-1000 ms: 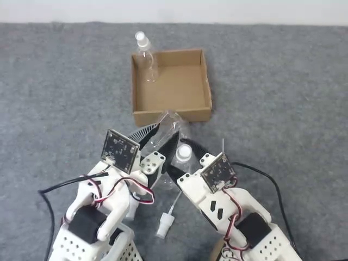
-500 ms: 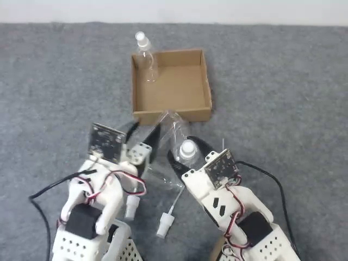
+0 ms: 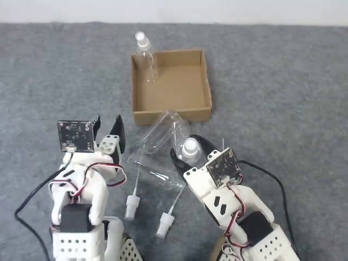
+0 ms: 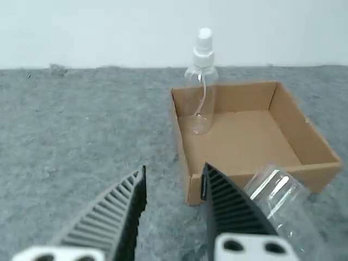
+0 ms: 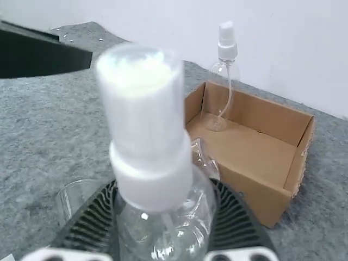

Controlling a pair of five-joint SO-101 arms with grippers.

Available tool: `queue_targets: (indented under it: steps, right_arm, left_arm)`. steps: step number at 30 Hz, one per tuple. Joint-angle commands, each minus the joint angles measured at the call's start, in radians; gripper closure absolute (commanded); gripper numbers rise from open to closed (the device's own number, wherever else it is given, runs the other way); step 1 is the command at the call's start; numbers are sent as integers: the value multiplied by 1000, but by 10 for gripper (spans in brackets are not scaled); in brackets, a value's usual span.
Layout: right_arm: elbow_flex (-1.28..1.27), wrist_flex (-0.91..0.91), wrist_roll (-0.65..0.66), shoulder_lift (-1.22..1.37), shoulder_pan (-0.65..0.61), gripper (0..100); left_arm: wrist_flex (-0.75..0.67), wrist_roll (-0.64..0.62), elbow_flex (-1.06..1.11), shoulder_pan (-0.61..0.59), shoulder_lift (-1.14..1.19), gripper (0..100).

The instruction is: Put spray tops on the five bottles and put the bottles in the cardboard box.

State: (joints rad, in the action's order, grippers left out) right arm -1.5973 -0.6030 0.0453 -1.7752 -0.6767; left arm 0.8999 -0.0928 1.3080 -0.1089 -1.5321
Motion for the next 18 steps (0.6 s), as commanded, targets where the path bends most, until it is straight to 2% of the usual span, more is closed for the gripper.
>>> queue_targets:
  steps: [1, 11, 18]
  right_arm:
    - [-6, -2, 12, -22, 13, 991]
    - [-12, 2, 12, -22, 13, 992]
    - [-14, 4, 12, -22, 12, 992]
  left_arm:
    - [3, -66, -8, -8, -14, 848]
    - [9, -80, -10, -8, -35, 849]
    - [129, -77, 15, -8, -315, 886]
